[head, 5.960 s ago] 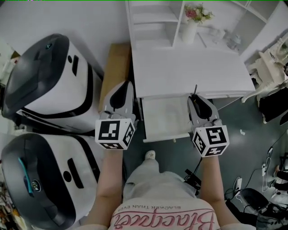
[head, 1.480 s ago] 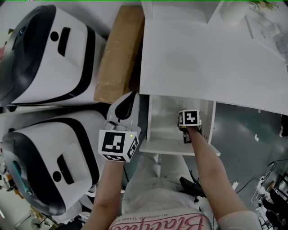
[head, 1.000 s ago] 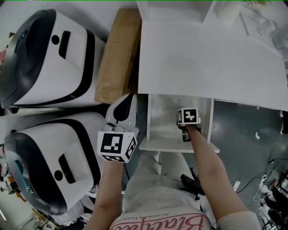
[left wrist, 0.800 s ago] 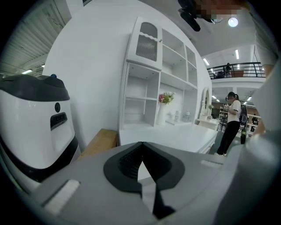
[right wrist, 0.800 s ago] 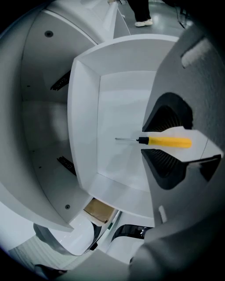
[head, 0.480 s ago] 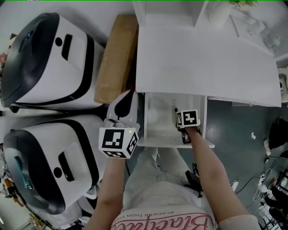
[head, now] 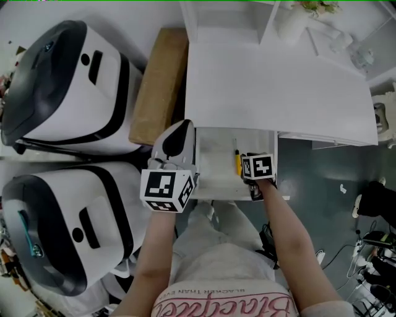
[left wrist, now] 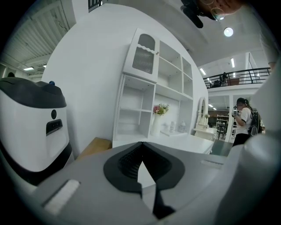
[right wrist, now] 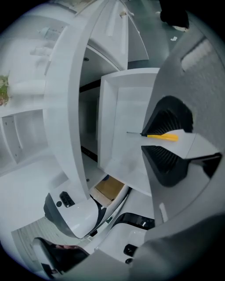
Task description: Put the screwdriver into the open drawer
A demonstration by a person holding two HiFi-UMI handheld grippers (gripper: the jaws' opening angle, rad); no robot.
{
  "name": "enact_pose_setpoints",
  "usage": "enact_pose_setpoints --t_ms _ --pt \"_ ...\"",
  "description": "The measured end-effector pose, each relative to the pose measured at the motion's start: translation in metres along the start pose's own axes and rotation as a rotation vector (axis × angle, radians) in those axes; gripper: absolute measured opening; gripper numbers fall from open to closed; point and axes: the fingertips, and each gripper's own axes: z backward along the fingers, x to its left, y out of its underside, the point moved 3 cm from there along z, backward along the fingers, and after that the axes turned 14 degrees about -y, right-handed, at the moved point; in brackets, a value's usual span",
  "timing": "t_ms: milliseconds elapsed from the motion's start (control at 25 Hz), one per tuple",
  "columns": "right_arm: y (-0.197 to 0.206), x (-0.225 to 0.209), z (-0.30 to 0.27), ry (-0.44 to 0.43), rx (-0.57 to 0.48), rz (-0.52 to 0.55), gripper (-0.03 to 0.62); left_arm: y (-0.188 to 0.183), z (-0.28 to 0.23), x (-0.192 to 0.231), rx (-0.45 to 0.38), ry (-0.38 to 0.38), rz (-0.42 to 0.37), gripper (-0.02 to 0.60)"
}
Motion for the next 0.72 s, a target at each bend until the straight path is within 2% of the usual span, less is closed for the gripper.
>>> enact_pose_setpoints --t_ms 240,400,720 --pt "-0.012 0.009 0.025 -0.01 -0.038 0.034 0.052 -0.018 0.002 -0.001 -0.035 0.015 -0.011 0.015" --pt "-0.016 0.01 0.043 0.003 -0.062 0.053 0.006 -0.028 0.006 -0.004 -0.054 0.033 -0.02 0.015" --pt "-0.032 0.021 0.08 -0.045 -0.118 0.092 0.003 -0.047 0.011 -0.005 -0.09 0.05 -0.039 0.015"
